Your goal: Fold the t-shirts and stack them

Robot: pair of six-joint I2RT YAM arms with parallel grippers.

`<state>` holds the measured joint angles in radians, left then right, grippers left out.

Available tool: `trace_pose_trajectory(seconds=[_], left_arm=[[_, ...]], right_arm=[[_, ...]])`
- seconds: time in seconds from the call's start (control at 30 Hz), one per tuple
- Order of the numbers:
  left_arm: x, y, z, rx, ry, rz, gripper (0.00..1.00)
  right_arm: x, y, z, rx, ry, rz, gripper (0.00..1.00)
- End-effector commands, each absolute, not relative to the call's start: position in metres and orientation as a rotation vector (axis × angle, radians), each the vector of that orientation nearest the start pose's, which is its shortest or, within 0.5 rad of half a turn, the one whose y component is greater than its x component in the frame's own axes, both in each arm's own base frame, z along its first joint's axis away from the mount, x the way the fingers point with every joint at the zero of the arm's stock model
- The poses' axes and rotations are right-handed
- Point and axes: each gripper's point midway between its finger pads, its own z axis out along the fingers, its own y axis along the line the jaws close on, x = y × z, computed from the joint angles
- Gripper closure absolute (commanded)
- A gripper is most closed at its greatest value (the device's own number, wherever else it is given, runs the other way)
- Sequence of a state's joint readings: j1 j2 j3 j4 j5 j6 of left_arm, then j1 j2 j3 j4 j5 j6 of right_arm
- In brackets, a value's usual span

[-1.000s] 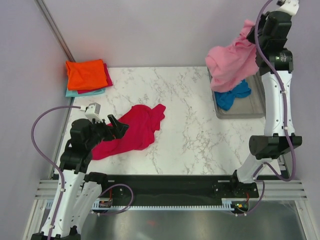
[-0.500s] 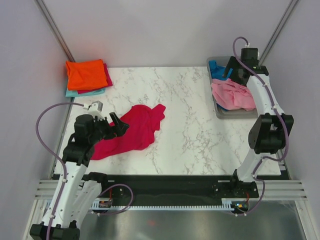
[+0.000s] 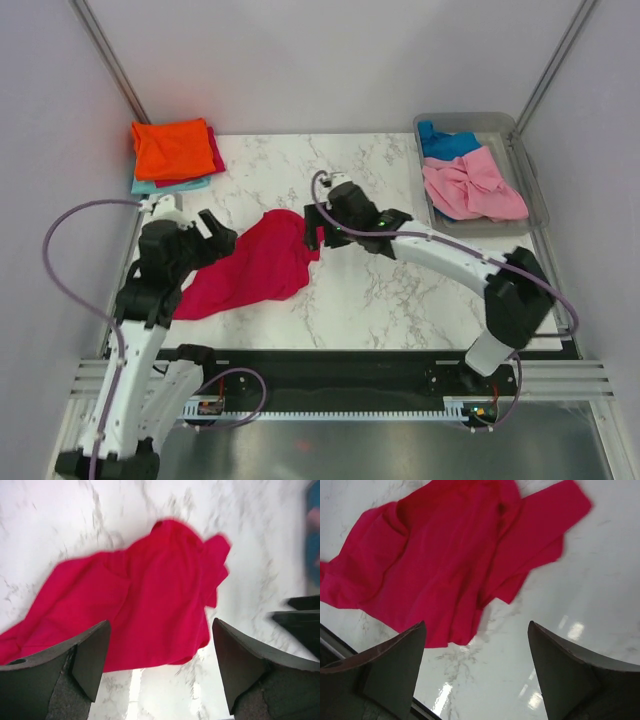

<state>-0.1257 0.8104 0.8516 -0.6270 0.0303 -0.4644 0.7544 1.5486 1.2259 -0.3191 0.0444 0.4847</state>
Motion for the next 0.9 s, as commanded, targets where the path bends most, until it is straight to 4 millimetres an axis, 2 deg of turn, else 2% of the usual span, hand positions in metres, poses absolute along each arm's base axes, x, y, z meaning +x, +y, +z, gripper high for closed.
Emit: trace_pose_trajectory(seconds=[0.0, 0.03, 0.07, 0.1, 0.13, 0.17, 0.2, 0.23, 0.27, 0.3, 0.33, 0.37, 0.4, 0.43, 0.47, 0.5, 0.6, 0.67, 0.7, 0.73, 0.87], left_arm=[[0.231, -0.031, 0.266, -0.463, 1.833, -0.356, 0.10], [0.223, -0.030, 0.260, -0.467, 1.819, -0.362, 0.10], [0.213, -0.026, 0.262, -0.484, 1.801, -0.348, 0.10], [0.205, -0.024, 0.247, -0.493, 1.856, -0.324, 0.09], [0.203, -0.023, 0.245, -0.502, 1.854, -0.321, 0.07], [0.200, -0.027, 0.249, -0.482, 1.846, -0.347, 0.07], [0.198, -0.029, 0.256, -0.466, 1.819, -0.366, 0.07], [0.197, -0.029, 0.255, -0.468, 1.810, -0.371, 0.07], [0.197, -0.028, 0.255, -0.482, 1.801, -0.368, 0.06], [0.197, -0.028, 0.258, -0.480, 1.796, -0.372, 0.07], [0.196, -0.029, 0.258, -0.470, 1.799, -0.379, 0.07], [0.195, -0.033, 0.260, -0.447, 1.801, -0.393, 0.07], [0.195, -0.034, 0.261, -0.437, 1.801, -0.401, 0.07], [0.193, -0.036, 0.263, -0.424, 1.803, -0.404, 0.07], [0.191, -0.036, 0.265, -0.391, 1.812, -0.389, 0.07], [0.189, -0.035, 0.271, -0.373, 1.807, -0.380, 0.07], [0.190, -0.027, 0.260, -0.383, 1.825, -0.319, 0.06], [0.191, -0.031, 0.259, -0.373, 1.831, -0.339, 0.06], [0.191, -0.033, 0.259, -0.363, 1.836, -0.349, 0.06], [0.192, -0.034, 0.258, -0.357, 1.840, -0.355, 0.06], [0.193, -0.036, 0.259, -0.348, 1.834, -0.369, 0.06]], right_arm=[[0.312, 0.395, 0.186, -0.348, 2.213, 0.799, 0.10], [0.312, 0.421, 0.206, -0.373, 2.173, 0.849, 0.11], [0.315, 0.439, 0.178, -0.392, 2.228, 0.828, 0.12], [0.315, 0.455, 0.175, -0.413, 2.234, 0.836, 0.12], [0.310, 0.484, 0.199, -0.450, 2.195, 0.876, 0.13], [0.307, 0.504, 0.165, -0.499, 2.257, 0.872, 0.14], [0.305, 0.518, 0.162, -0.514, 2.263, 0.879, 0.14], [0.301, 0.541, 0.181, -0.535, 2.225, 0.926, 0.15], [0.302, 0.553, 0.150, -0.548, 2.273, 0.895, 0.16], [0.304, 0.561, 0.146, -0.537, 2.280, 0.895, 0.16], [0.308, 0.571, 0.156, -0.523, 2.254, 0.919, 0.19], [0.312, 0.576, 0.133, -0.517, 2.283, 0.897, 0.21], [0.315, 0.579, 0.127, -0.507, 2.289, 0.890, 0.22], [0.318, 0.583, 0.129, -0.503, 2.278, 0.898, 0.25], [0.325, 0.581, 0.114, -0.485, 2.289, 0.847, 0.26], [0.327, 0.580, 0.109, -0.478, 2.292, 0.830, 0.27], [0.332, 0.574, 0.091, -0.469, 2.308, 0.764, 0.33], [0.337, 0.567, 0.084, -0.464, 2.316, 0.723, 0.34], [0.339, 0.560, 0.075, -0.454, 2.332, 0.683, 0.35], [0.343, 0.555, 0.075, -0.445, 2.333, 0.674, 0.35], [0.347, 0.549, 0.060, -0.447, 2.360, 0.660, 0.39]])
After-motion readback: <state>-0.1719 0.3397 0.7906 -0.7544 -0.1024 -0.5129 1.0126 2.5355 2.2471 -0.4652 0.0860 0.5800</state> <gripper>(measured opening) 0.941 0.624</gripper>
